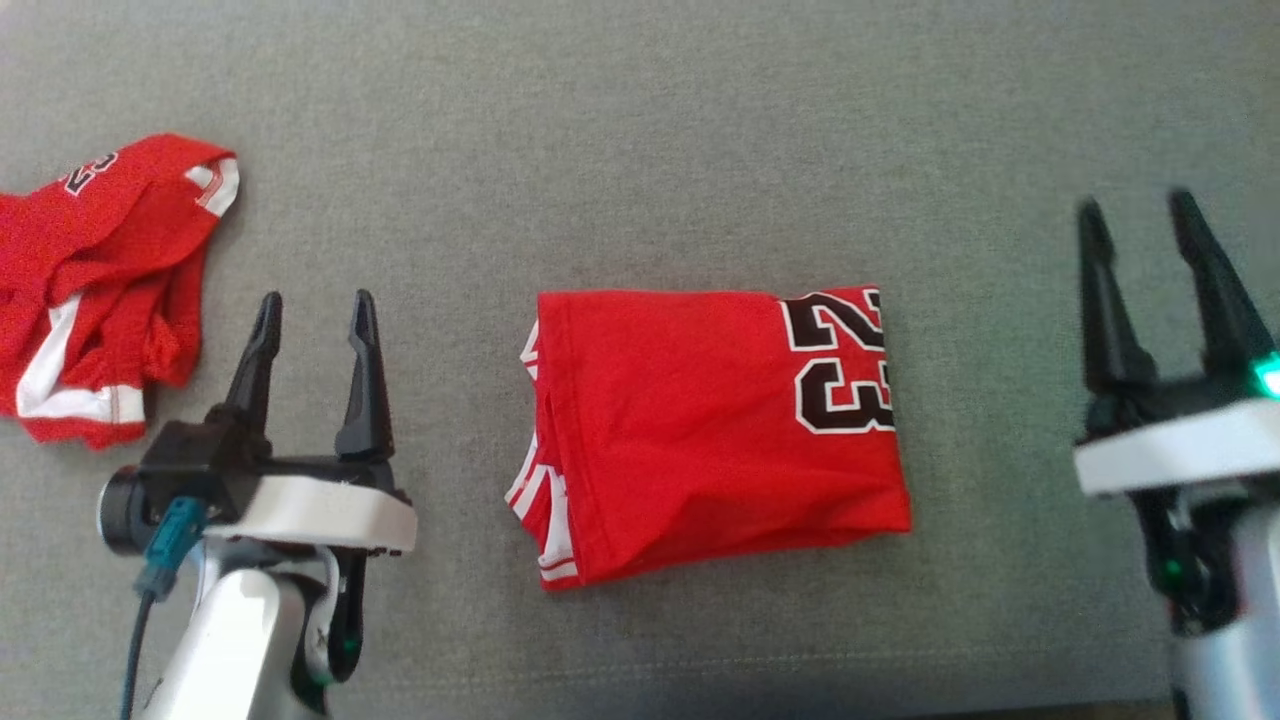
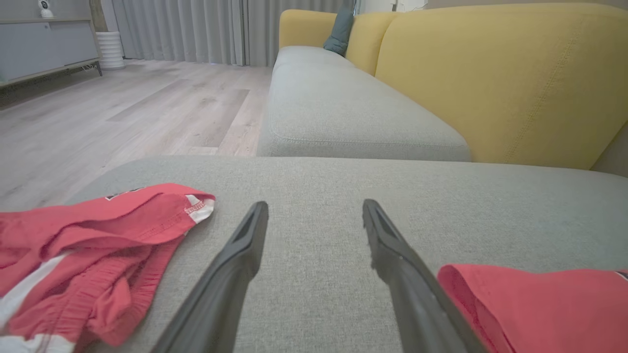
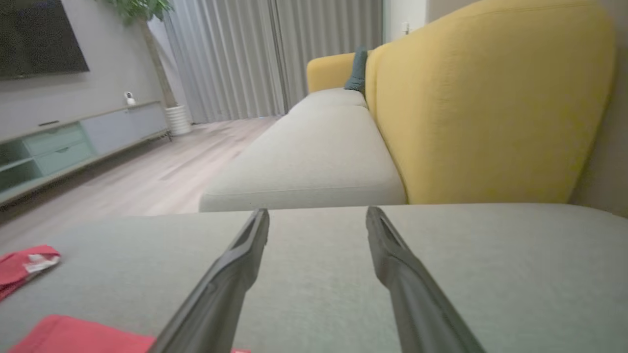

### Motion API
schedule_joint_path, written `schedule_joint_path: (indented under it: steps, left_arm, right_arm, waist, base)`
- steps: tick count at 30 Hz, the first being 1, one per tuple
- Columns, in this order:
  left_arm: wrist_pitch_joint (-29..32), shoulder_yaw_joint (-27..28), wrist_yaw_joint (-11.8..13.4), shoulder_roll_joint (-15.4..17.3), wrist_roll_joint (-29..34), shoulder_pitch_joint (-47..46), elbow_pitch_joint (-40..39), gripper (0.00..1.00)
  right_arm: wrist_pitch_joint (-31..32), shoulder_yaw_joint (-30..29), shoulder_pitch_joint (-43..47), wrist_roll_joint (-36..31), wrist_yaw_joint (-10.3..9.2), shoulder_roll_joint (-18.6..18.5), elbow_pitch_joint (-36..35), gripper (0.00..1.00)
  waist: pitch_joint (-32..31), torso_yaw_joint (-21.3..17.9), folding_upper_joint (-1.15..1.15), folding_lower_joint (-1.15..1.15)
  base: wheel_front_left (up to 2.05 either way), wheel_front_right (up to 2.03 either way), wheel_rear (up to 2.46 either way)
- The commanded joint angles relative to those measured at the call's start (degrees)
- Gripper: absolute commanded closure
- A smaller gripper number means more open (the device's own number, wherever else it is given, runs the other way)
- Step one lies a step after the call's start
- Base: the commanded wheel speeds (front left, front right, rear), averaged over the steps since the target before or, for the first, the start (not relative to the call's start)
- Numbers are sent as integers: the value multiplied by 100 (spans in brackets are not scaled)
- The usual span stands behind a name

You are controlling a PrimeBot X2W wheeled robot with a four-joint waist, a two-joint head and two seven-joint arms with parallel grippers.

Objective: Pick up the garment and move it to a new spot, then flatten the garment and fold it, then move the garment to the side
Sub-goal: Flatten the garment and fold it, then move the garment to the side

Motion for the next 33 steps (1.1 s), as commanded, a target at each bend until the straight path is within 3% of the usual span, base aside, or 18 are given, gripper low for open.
schedule_joint_path:
  steps: [1,8,21,33]
  left_arm:
    - [-68,237,40,155,66,-94,-221,0]
    - [-69,261,53,276,95,187,-231,0]
    - [-3,166,59,404,40,785,-204,0]
    - [29,159,92,438,-48,945,-250,0]
  right_arm:
    - [-38,-68,179,-58,-5,-77,-215,0]
    - [14,-349,691,-172,-5,78,-268,0]
    - [227,-56,1215,-244,-5,166,-275,0]
    - [392,-3,1405,-277,-5,190,-469,0]
  waist:
    - [-75,-38,0,0]
    - [-462,-172,0,0]
    - [-1112,-231,0,0]
    - [-1291,-210,0,0]
  base:
    - [0,0,0]
    - [0,0,0]
    - [0,0,0]
    - [0,0,0]
